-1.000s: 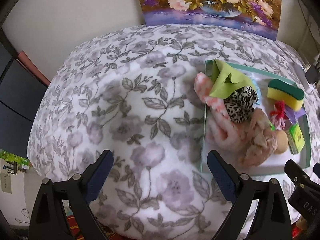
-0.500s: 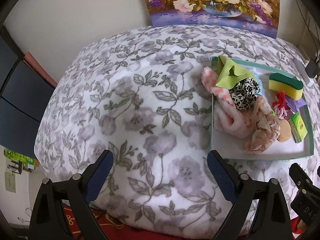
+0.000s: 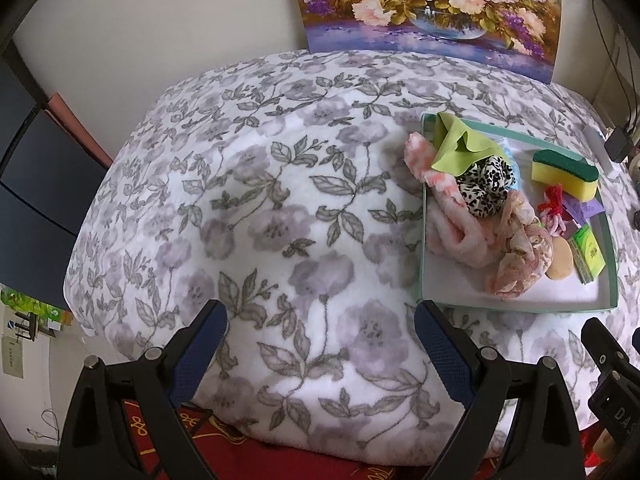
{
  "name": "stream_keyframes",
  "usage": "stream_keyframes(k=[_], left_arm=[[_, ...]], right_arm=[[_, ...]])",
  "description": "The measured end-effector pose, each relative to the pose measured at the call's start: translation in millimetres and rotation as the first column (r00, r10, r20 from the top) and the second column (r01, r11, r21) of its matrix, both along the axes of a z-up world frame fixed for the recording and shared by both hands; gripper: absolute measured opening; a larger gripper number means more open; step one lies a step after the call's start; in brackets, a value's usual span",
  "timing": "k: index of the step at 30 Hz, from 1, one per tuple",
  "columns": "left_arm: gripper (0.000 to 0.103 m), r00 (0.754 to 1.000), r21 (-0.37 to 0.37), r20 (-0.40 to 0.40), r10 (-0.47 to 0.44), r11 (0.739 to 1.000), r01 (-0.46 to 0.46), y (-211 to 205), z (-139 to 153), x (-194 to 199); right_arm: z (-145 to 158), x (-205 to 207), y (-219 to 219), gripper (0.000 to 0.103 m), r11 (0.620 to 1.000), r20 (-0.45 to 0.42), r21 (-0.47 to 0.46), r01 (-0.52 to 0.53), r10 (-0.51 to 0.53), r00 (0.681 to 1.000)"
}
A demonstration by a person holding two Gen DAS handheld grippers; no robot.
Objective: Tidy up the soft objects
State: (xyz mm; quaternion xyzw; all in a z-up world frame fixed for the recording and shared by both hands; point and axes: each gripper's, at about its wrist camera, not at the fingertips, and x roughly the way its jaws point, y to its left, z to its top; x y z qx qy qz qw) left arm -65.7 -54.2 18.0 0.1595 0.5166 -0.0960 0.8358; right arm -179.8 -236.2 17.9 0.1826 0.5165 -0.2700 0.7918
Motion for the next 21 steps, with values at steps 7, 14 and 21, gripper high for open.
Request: stream_keyframes(k=[7,14,21], left_arm=[[0.095,1.0,0.002,-0.009,-0.001,1.0,0.001,-0.7,-3.3,2.4],[0.095,1.0,0.002,-0.016,0.0,1.0,0.0,0.2,-6.7,6.2],[0.095,1.0,0.011,-0.025,-0.001,1.0,0.001,-1.4,-14.5,12.7]], right_arm=[[0.2,2.2,0.9,0.103,1.0,0.002,-0.005,-0.011,0.011,1.0],[-5.4,7.0,-0.1,0.103,1.0,-0.006,-0.001,-0.021,0.021,1.0],[-13.2,13.3,-1.0,0.103,1.0,-0.019,0.006,-0.026,0.026,0.999]])
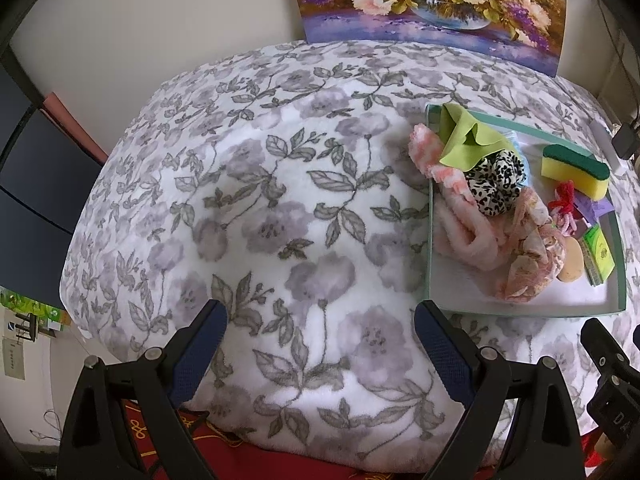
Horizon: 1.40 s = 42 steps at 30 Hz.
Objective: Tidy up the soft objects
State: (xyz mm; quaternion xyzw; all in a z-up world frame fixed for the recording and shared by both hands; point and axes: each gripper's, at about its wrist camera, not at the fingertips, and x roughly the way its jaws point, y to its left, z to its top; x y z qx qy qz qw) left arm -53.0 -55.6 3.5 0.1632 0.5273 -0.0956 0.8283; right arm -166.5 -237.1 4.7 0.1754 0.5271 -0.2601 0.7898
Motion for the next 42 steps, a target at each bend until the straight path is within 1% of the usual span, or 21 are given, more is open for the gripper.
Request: stream_keyframes(k=[18,42], left_arm=[[0.095,1.0,-0.006,-0.018,0.017,1.0,-0.017,5.4,-6.8,7.9],[0.095,1.0,0.001,-0.022,0.014,1.0,-0.014,5.7,-8.6,9.6]], right_arm=[[-3.8,5.4,2.3,0.103,1.0,-0.017,-0.001,-0.009,0.009,1.0],[-4.2,5.9,2.4,0.103,1.0,-0.018,-0.001,-0.01,0.01,1.0]])
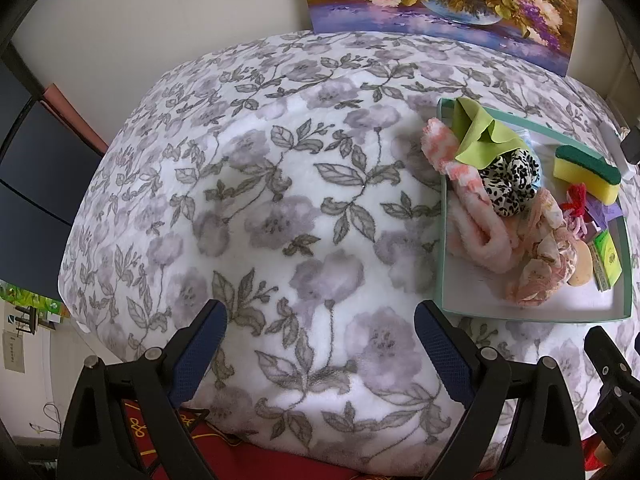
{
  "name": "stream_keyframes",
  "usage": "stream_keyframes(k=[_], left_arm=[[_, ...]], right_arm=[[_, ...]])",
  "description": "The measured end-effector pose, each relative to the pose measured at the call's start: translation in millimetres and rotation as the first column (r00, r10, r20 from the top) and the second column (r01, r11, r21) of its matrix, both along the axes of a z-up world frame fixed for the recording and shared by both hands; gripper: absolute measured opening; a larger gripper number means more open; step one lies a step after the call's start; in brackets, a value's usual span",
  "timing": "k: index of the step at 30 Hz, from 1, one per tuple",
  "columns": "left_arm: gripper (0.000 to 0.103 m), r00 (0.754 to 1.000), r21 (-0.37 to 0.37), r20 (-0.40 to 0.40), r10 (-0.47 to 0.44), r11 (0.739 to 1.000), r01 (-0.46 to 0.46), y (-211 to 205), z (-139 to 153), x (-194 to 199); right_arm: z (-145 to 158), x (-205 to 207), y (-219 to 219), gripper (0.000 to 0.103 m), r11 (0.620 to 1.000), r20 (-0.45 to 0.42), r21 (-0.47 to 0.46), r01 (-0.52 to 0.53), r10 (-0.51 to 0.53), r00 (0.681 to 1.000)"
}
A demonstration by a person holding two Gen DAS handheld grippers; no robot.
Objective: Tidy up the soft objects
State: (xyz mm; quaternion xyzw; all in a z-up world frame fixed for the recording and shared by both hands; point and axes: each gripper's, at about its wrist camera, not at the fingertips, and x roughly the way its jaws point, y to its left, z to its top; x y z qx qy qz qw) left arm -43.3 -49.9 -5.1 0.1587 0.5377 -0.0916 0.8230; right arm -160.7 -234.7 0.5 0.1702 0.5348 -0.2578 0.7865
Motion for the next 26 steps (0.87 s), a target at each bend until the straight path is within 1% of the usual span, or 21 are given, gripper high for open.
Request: stream_keyframes(k=[26], left_arm=[[0.095,1.0,-0.01,0.004,0.001,1.0,-0.001,0.0,1.0,0.4]], right_arm=[[-0.3,0.2,0.0,0.103,1.0,0.0,0.001,0.001,-0.001,1.0]])
